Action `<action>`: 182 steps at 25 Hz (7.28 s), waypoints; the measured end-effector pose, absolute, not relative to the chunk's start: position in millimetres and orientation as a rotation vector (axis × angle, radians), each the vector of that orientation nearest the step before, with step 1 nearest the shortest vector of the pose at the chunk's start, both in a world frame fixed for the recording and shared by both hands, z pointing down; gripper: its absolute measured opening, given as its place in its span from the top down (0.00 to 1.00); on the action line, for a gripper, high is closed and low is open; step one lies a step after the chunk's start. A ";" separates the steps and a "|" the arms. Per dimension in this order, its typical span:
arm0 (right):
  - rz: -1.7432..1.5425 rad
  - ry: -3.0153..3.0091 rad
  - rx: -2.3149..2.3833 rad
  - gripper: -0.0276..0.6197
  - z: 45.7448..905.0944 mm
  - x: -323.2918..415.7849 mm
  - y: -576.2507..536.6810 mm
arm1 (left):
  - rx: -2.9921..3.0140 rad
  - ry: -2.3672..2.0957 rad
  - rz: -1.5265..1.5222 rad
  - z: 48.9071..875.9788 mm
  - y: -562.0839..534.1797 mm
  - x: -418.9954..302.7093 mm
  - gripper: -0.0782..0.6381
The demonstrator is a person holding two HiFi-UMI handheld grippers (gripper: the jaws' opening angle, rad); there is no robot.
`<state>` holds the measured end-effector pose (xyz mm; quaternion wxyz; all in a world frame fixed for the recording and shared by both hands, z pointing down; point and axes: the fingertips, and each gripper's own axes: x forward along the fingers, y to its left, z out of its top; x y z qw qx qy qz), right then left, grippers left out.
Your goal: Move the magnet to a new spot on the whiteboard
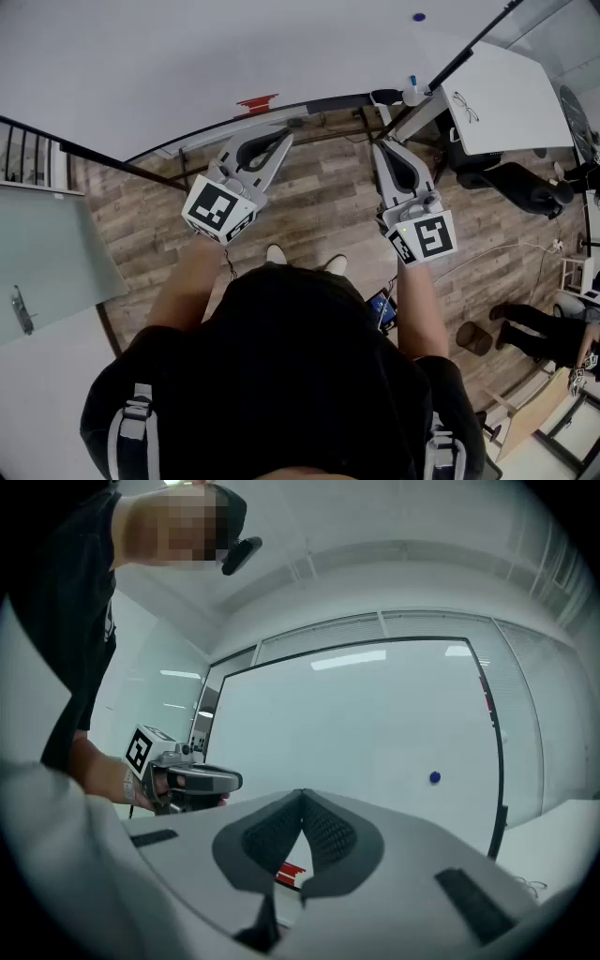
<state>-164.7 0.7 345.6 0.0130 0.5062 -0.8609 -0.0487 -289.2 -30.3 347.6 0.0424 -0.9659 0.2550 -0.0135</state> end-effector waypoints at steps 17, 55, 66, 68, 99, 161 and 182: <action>-0.059 -2.747 1.530 0.95 352.7 -104.6 45.7 | -3.016 0.767 -0.076 351.6 29.4 -204.6 0.88; 0.019 -2.782 1.418 0.95 368.9 -6.3 31.0 | -3.006 0.828 -0.130 364.4 34.3 -94.1 0.88; -0.023 -2.721 1.454 0.95 365.3 -39.0 -73.8 | -3.010 0.766 -0.063 356.4 -75.8 -118.7 0.88; -0.020 -2.701 1.482 0.95 364.2 -43.8 -94.8 | -3.017 0.745 -0.061 355.5 -95.5 -122.8 0.88; -0.091 -2.478 1.759 0.88 344.3 36.2 -292.1 | -2.961 0.990 -0.032 349.0 -224.3 -63.5 0.88; -0.113 -2.711 1.465 0.77 347.2 5.9 -227.3 | -2.908 1.094 -0.084 348.6 -205.8 -115.3 0.88; 0.023 -2.866 1.219 0.77 371.0 -7.9 -189.4 | -2.914 1.182 -0.112 370.4 -177.6 -123.8 0.88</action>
